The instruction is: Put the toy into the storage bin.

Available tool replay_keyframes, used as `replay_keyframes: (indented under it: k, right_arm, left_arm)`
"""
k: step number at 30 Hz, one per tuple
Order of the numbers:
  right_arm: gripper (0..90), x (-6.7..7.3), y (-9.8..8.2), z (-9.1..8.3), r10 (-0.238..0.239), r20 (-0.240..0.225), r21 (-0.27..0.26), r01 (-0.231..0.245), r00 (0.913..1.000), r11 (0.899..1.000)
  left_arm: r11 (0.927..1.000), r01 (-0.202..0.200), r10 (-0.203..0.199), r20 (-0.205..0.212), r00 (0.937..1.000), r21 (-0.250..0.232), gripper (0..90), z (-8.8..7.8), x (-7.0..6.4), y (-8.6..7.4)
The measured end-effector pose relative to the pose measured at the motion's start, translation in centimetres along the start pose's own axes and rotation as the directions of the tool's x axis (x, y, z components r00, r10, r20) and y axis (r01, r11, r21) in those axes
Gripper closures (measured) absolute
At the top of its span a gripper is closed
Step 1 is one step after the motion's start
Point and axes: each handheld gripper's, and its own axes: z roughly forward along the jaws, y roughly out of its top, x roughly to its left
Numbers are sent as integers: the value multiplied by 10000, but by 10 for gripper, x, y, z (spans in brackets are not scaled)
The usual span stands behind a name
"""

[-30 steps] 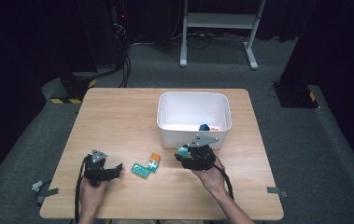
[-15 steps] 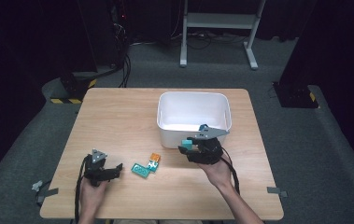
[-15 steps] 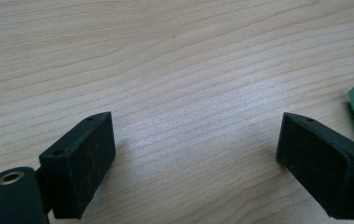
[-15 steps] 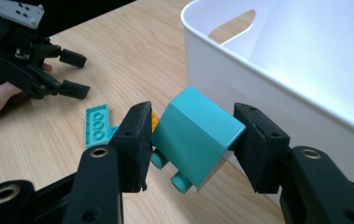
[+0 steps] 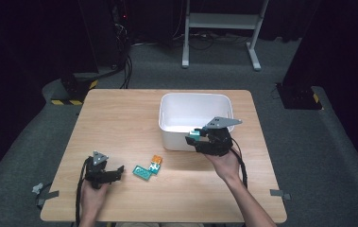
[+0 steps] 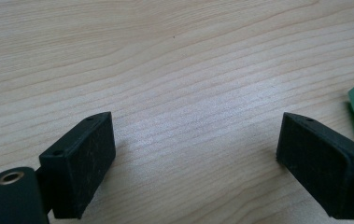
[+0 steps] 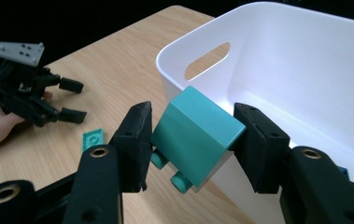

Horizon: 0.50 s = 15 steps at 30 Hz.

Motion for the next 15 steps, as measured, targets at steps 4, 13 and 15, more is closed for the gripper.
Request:
replay_keyframes:
  k: [4,13,15]
  right_arm:
    - [494,-8,6,-3,210,63,-90,-209,9998,9997]
    - [494,-27,15,-2,704,309,-75,-702,9970,9975]
    - [494,-31,17,-1,742,421,33,-744,9964,9972]
  left_arm:
    - [10000,1,-1,-1,10000,0,115,0,0,0]
    - [10000,0,0,1,10000,-1,115,0,0,0]
    - [10000,0,0,-1,10000,-2,115,0,0,0]
